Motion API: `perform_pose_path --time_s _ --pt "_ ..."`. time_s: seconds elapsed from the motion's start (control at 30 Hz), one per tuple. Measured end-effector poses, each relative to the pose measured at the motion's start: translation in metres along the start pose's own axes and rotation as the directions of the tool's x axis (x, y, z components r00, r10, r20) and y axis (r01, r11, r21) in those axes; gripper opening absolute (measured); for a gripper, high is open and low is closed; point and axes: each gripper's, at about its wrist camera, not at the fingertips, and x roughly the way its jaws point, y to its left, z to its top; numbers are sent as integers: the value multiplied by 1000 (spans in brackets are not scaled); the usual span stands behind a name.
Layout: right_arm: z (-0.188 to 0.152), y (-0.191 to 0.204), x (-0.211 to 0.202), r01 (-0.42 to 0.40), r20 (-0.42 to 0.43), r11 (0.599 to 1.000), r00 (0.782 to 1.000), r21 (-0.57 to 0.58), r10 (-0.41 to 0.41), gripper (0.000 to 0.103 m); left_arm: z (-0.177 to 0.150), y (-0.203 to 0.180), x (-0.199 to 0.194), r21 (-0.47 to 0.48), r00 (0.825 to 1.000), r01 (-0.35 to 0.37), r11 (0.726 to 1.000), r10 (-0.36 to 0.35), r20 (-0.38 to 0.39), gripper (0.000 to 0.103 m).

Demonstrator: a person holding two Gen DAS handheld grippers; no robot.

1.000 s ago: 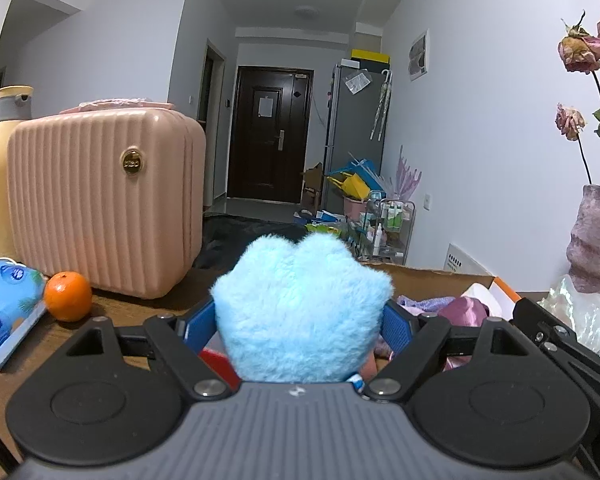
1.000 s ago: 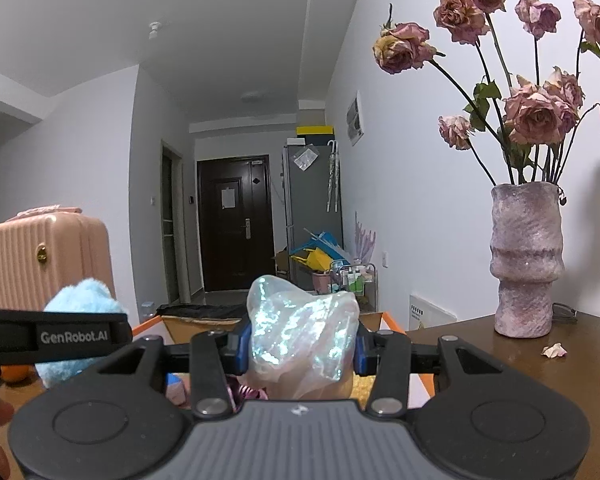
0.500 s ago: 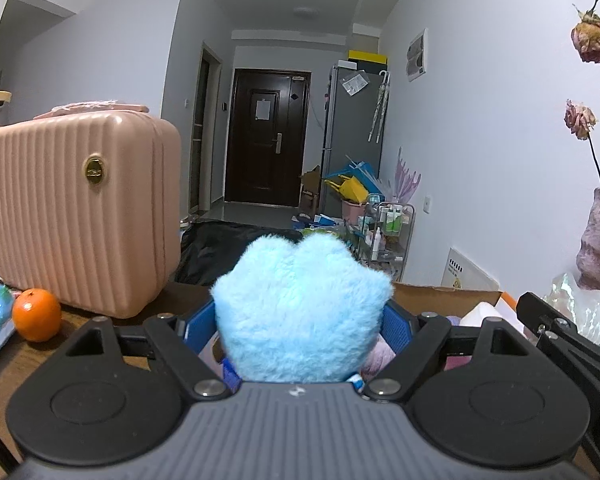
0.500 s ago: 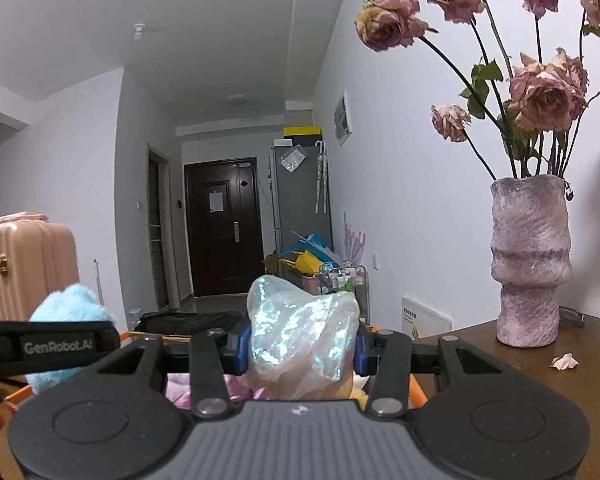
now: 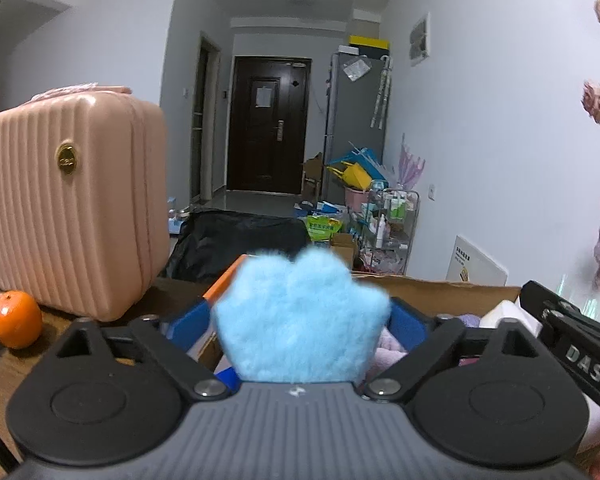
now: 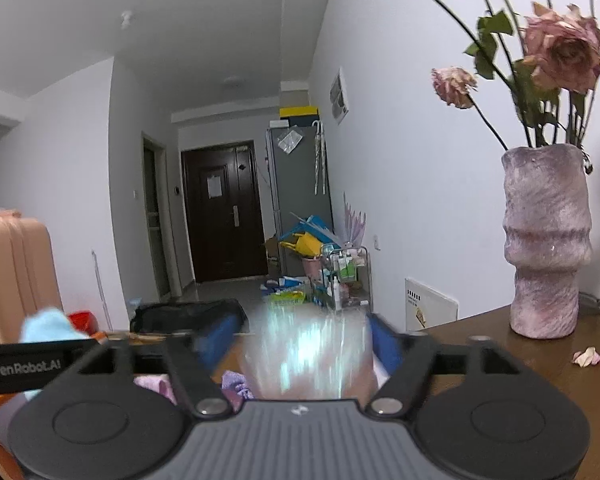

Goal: Organize soft objects

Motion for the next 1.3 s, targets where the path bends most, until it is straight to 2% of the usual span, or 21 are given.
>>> perform_pose_path --time_s 0.07,0.13,0.37,0.63,1.3 --pt "0 0 -4 10 13 1000 1000 0 -10 99 0 2 -3 -13 1000 -14 1000 14 16 103" --pt "-1 -1 -5 16 11 1000 1000 -1 -16 103 0 5 -5 -13 999 -24 1000 25 27 103" --pt "-4 -3 -16 26 16 1000 1000 -4 -26 103 1 15 -8 -55 999 -29 998 31 25 103" --pt "-6 -9 -44 40 21 999 999 -15 -40 103 -5 23 -29 -23 999 -18 1000 19 36 103" --pt "-21 -23 -156 35 -61 999 997 -30 -37 103 -40 55 -127 32 1000 18 999 -18 -2 103"
